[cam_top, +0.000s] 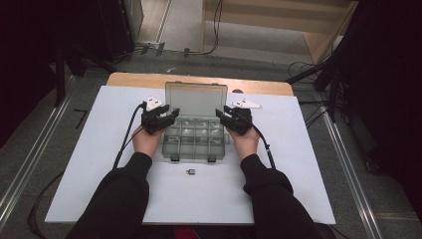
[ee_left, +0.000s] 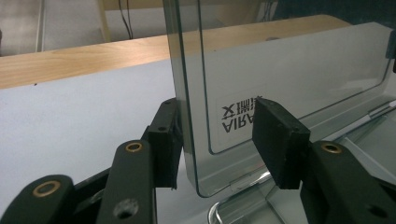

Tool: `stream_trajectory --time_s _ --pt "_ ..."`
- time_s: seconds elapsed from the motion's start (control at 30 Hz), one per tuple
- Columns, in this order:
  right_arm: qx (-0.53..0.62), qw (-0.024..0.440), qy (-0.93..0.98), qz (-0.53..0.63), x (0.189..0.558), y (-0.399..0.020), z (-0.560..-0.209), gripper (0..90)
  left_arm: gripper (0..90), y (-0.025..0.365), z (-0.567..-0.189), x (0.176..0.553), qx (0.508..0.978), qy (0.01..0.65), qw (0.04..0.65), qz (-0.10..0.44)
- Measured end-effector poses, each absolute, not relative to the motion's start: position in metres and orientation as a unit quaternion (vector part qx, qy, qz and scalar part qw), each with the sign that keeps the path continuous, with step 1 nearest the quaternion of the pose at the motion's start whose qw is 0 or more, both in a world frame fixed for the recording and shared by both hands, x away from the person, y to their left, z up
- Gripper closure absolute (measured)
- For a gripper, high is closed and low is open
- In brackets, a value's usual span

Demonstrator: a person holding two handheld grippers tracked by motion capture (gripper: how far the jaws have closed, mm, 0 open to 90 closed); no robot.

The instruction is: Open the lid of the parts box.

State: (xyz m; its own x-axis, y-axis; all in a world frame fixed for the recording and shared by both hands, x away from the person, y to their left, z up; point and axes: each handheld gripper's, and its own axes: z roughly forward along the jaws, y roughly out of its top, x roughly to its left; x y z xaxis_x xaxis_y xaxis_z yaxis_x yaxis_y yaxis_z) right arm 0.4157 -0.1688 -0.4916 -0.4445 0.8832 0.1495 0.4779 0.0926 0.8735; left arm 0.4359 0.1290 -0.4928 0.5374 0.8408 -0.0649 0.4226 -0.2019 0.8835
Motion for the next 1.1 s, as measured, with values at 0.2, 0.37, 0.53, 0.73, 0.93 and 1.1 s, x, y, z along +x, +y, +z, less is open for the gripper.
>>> stream_trajectory --time_s 0.2,0.37,0.53,0.73,0.93,1.1 --pt "0.483 0.21 0.71 0.467 0.419 -0.168 -0.497 56.9 50.1 0.127 -0.496 0.438 0.738 0.433 0.469 0.217" --pt "0.489 0.205 0.71 0.464 0.421 -0.168 -0.502 56.2 46.9 0.126 -0.498 0.439 0.74 0.439 0.464 0.211" --pt "0.493 0.199 0.71 0.461 0.422 -0.168 -0.505 55.3 44.9 0.126 -0.501 0.441 0.741 0.443 0.463 0.203" --pt "0.498 0.189 0.713 0.456 0.423 -0.168 -0.509 55.0 43.4 0.125 -0.504 0.442 0.742 0.45 0.457 0.195" --pt "0.503 0.179 0.714 0.453 0.424 -0.167 -0.511 52.1 42.1 0.125 -0.504 0.444 0.743 0.455 0.454 0.186" --pt "0.51 0.169 0.712 0.452 0.425 -0.167 -0.513 51.2 41.9 0.126 -0.505 0.445 0.741 0.463 0.455 0.174"
